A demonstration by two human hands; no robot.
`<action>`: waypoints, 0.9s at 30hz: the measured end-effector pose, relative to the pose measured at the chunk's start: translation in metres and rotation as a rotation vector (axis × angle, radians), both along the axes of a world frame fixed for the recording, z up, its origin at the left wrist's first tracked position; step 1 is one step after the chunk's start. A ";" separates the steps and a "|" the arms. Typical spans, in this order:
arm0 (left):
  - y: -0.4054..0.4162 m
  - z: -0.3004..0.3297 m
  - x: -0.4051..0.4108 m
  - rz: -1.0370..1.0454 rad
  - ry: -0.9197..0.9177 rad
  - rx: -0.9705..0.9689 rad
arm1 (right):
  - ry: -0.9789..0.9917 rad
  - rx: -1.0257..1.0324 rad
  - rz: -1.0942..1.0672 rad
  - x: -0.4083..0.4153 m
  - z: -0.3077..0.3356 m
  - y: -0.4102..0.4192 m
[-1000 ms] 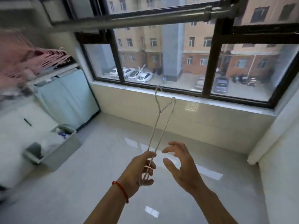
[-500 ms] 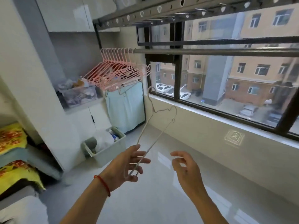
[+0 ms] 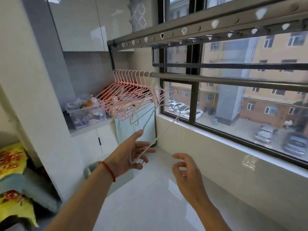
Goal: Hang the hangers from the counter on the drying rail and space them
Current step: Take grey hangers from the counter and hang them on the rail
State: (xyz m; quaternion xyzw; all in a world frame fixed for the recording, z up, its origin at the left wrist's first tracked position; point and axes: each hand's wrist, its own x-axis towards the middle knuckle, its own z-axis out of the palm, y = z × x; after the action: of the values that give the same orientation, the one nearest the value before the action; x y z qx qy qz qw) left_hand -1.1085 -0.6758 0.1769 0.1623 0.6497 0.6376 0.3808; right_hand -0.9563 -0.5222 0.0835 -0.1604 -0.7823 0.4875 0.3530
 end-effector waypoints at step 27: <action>0.095 0.009 -0.219 -0.179 0.102 0.044 | 0.020 0.095 -0.243 -0.193 0.026 0.009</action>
State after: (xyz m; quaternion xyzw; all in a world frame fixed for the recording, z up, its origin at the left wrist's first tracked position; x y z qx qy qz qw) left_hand -1.3272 -0.5811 0.1859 0.2601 0.6369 0.6062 0.3989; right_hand -1.1493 -0.5131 0.1096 -0.2322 -0.7758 0.4054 0.4242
